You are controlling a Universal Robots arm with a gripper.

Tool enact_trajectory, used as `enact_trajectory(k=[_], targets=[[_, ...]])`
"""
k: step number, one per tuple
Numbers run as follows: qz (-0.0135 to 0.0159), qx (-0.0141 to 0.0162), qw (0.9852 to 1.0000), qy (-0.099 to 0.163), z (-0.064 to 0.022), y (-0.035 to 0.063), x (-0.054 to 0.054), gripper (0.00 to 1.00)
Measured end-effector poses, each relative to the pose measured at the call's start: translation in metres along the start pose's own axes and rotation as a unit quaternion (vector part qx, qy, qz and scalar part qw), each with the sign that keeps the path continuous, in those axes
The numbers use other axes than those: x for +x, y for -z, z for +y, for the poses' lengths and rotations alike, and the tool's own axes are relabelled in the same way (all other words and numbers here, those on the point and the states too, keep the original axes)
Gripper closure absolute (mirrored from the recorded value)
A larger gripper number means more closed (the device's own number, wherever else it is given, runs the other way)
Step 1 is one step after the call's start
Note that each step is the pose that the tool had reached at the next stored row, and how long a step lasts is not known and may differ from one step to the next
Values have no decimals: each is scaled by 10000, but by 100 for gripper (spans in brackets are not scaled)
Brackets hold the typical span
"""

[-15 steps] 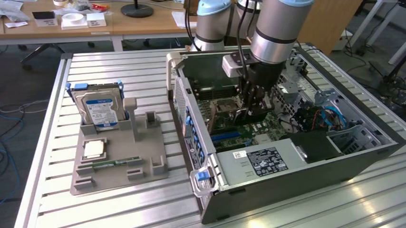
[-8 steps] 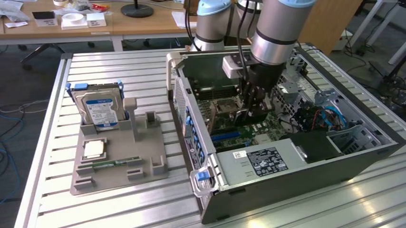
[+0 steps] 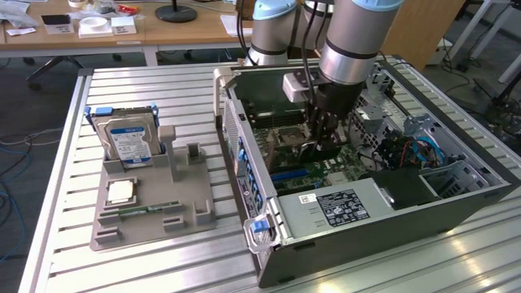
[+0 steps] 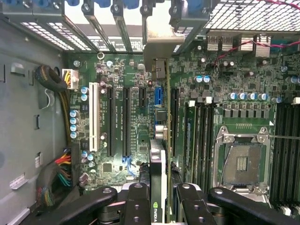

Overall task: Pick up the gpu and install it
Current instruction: 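Insert the gpu into the slot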

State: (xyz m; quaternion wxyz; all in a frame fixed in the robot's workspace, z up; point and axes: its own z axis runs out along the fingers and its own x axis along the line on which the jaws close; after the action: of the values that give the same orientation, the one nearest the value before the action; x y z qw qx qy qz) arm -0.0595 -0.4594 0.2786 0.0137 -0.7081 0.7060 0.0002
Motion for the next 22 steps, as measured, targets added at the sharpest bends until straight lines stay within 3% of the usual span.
enact_trajectory(k=[10, 16, 22], targets=[[0, 0, 10000, 0, 69, -16, 0, 73], [1, 0, 10000, 0, 128, -104, 2, 73], [0, 0, 10000, 0, 142, -110, 2, 73]])
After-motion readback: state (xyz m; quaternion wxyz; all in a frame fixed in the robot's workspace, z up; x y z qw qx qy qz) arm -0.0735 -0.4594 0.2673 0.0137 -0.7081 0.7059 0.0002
